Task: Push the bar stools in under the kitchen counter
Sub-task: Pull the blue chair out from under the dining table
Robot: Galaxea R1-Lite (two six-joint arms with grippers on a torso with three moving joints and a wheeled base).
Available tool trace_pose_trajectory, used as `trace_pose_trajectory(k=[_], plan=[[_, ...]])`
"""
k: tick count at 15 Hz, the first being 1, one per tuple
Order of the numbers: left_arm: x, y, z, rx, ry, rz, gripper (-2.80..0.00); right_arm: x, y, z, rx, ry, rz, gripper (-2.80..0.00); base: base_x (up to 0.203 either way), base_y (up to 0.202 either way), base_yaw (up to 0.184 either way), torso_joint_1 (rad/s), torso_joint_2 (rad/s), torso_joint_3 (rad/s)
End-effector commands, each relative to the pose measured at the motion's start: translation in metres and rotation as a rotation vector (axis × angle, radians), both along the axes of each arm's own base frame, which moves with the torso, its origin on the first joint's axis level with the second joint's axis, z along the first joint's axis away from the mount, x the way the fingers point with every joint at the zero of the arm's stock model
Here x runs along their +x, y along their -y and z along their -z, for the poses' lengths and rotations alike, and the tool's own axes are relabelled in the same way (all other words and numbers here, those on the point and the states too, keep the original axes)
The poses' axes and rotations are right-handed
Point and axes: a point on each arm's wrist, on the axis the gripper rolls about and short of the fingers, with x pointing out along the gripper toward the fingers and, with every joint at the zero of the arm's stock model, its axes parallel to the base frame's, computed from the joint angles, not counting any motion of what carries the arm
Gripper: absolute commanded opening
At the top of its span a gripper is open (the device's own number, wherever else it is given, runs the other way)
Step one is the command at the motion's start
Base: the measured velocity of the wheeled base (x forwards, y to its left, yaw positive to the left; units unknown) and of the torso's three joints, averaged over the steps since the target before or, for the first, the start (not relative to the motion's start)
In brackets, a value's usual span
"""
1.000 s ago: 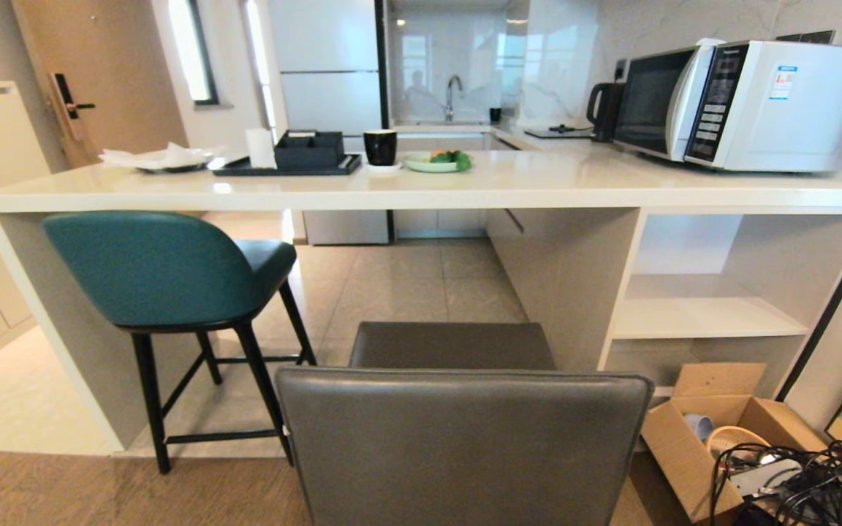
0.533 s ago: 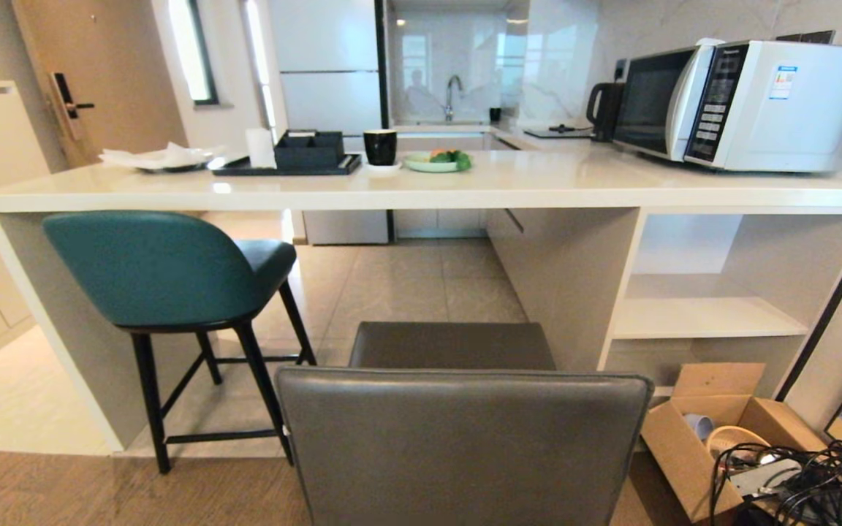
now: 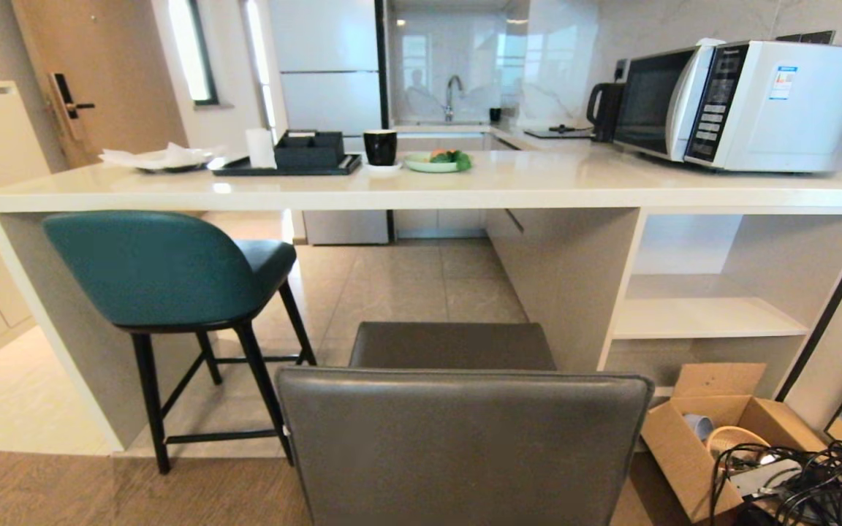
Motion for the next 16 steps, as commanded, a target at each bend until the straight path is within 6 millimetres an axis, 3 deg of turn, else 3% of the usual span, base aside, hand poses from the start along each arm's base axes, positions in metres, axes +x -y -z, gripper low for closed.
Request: trace_pose_trajectory(k=[1,6,7,16], plan=[[0.0001,0.0000,-0.0001,0.001,0.000,-0.001,0.00,0.0000,0.0000,0.0001,0.000,-0.001,-0.003,0.00,0.000,0.000,0.000,0.000,0.00,0.000],[0.0001,0.0000,-0.0002,-0.010,0.001,0.000,0.00,0.0001,0.0001,-0.0002,0.019,0.001,0.000,0.00,0.000,0.000,0.000,0.000,0.00,0.000],[0.0001,0.0001,-0.0002,-0.010,0.001,0.001,0.00,0.0001,0.0000,-0.0002,0.019,0.001,-0.001,-2.80,0.000,0.000,0.000,0.000,0.00,0.000],[0.0001,0.0000,-0.0001,-0.010,0.000,0.000,0.00,0.0001,0.0001,-0.0004,0.036,0.002,0.000,-2.80,0.000,0.000,0.000,0.000,0.00,0.000]])
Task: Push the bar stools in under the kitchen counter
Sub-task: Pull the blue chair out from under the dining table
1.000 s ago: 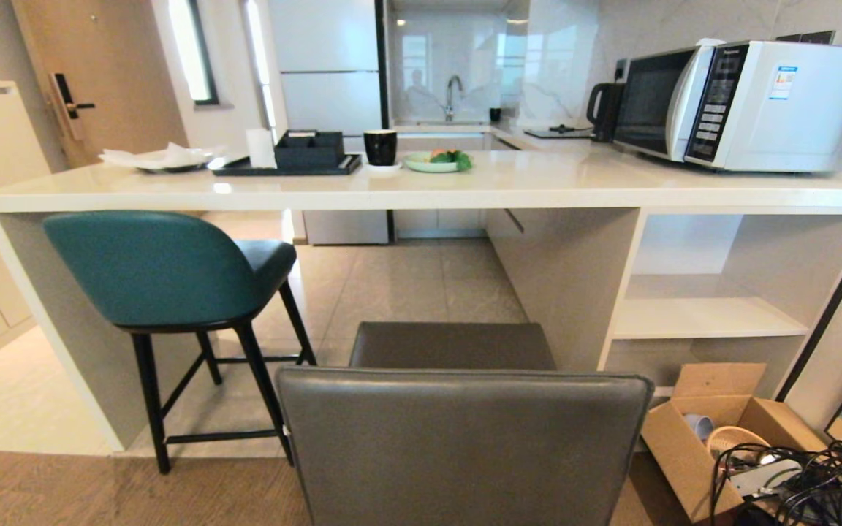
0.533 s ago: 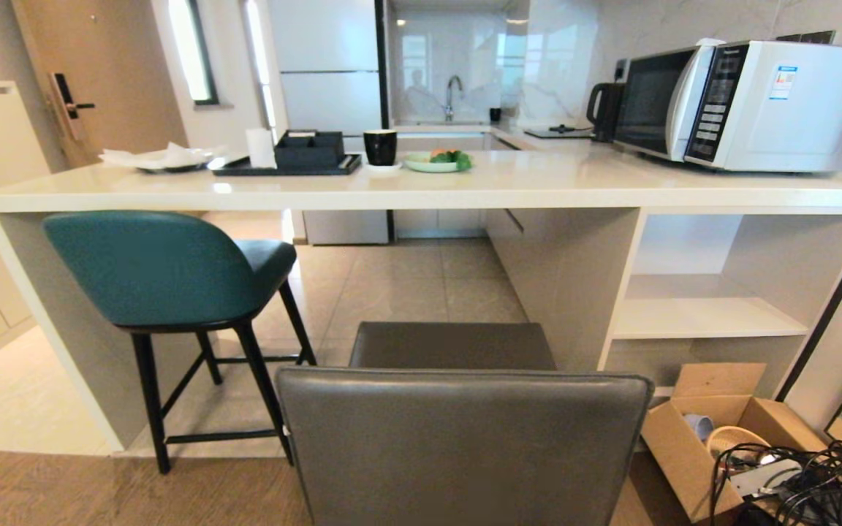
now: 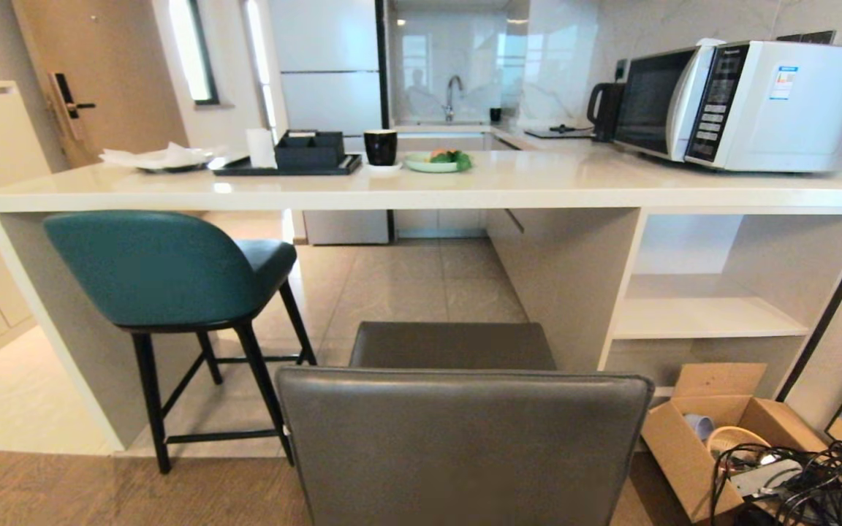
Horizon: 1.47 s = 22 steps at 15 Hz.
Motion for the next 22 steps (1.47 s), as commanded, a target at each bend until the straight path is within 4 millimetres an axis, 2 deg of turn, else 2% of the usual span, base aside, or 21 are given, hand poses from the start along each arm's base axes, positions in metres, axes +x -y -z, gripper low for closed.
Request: trace_pose_trajectory(k=[1,2,17,22], plan=[[0.0001,0.0000,0.0000,0.000,-0.001,0.000,0.00,0.0001,0.0000,-0.0001,0.001,0.000,0.001,-2.80,0.000,0.000,0.000,0.000,0.00,0.000],[0.0001,0.0000,-0.0001,0.000,-0.001,0.000,-2.80,0.0001,0.0000,-0.0001,-0.001,0.000,-0.001,-2.80,0.000,0.000,0.000,0.000,0.00,0.000],[0.0001,0.0000,0.0000,-0.002,-0.001,0.000,-2.80,-0.0001,0.0000,0.0000,0.001,0.001,-0.001,-2.80,0.000,0.000,0.000,0.000,0.00,0.000],[0.0001,0.0000,-0.0001,0.000,0.000,0.000,-2.80,0.0000,0.0000,0.0000,0.001,0.001,-0.001,-2.80,-0.156,0.000,-0.002,0.003,0.00,0.002]])
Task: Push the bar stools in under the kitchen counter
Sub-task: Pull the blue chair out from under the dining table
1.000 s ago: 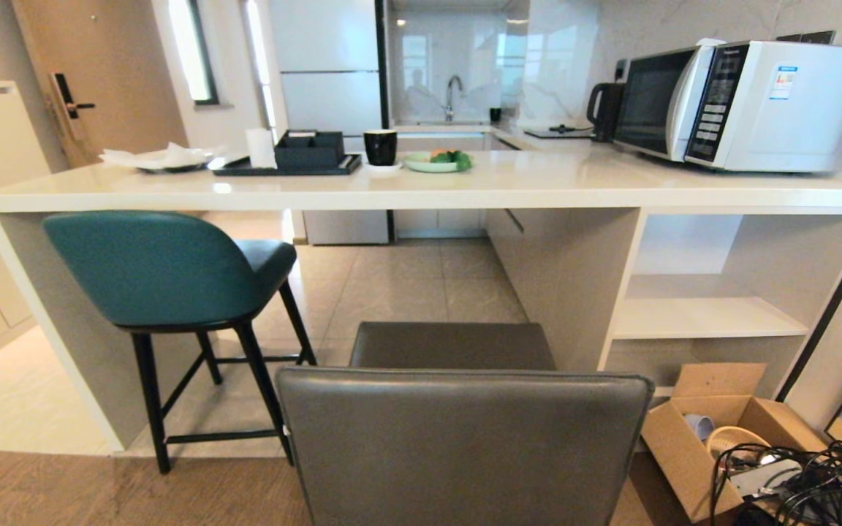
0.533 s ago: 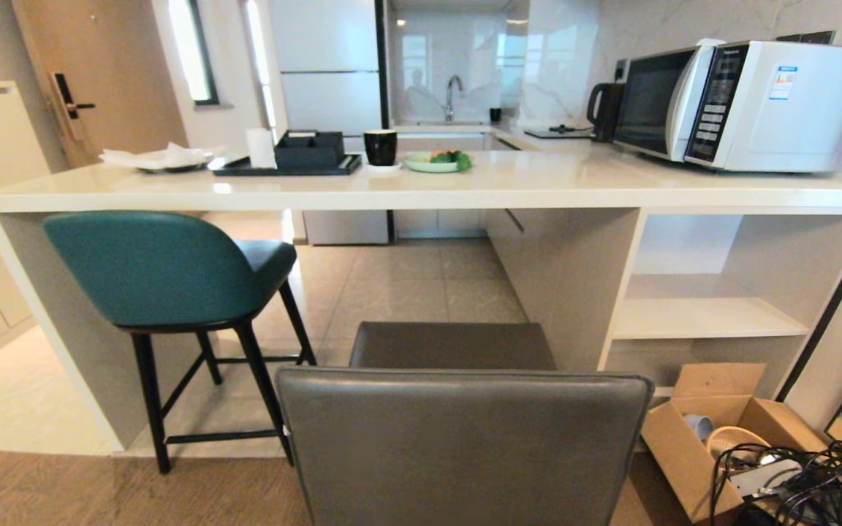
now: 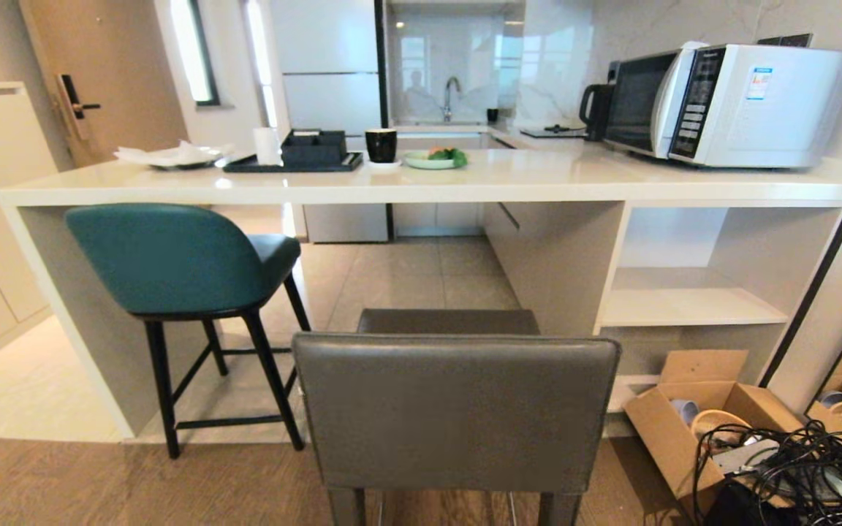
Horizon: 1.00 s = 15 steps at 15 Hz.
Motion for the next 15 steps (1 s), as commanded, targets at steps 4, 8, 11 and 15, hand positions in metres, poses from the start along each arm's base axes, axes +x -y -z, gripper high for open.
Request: trace_pose_trajectory(k=[4,8,11,15], plan=[[0.0001,0.0000,0.0000,0.000,-0.001,0.000,-2.80,0.0001,0.0000,0.0000,-0.001,-0.001,-0.001,-2.80,-0.016,0.000,-0.001,-0.003,0.00,0.002],[0.0001,0.0000,0.0000,-0.001,-0.001,0.000,-2.80,0.0001,0.0000,0.0000,-0.001,-0.001,-0.001,-2.80,-0.001,0.076,-0.004,0.007,0.00,0.003],[0.0001,0.0000,0.0000,0.001,-0.002,0.001,-2.80,0.0001,0.0000,0.0000,-0.001,-0.001,-0.001,-2.80,0.000,0.199,-0.002,0.007,0.00,0.004],[0.0001,0.0000,0.0000,0.001,-0.001,0.001,-2.80,0.0001,0.0000,0.0000,0.000,-0.001,-0.001,-2.80,0.000,0.199,-0.001,0.001,0.00,0.003]])
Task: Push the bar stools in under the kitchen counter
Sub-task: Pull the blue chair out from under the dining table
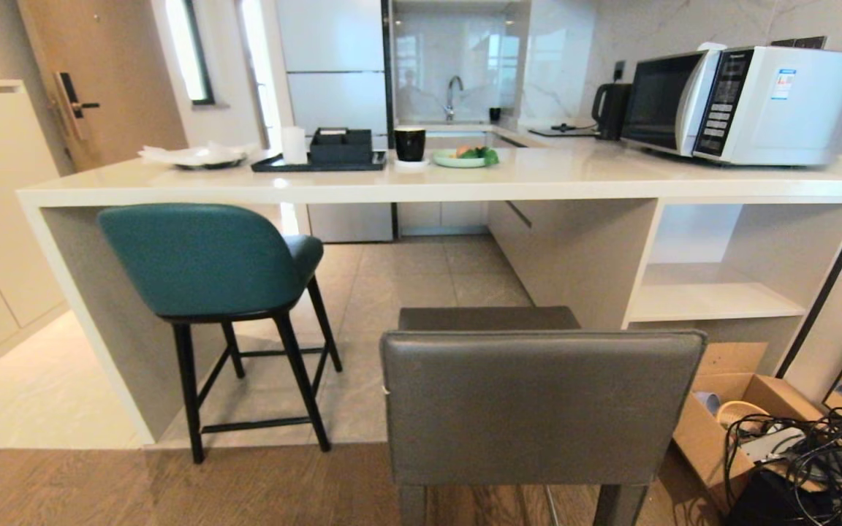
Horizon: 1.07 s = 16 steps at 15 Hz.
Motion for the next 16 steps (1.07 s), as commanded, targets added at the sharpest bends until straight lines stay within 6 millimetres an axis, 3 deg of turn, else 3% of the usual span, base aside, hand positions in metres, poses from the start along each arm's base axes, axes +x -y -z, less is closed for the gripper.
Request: trace_pose_trajectory(k=[1,16], plan=[[0.0001,0.0000,-0.0001,0.000,-0.001,0.000,-2.80,0.0000,0.0000,0.0000,0.000,0.000,0.000,-2.80,0.000,0.198,-0.002,-0.002,0.00,0.000],[0.0001,0.0000,-0.0001,-0.005,-0.001,0.000,-2.80,0.0001,0.0002,0.0000,0.005,-0.001,0.007,-2.80,0.000,0.197,-0.002,0.002,0.00,0.002]])
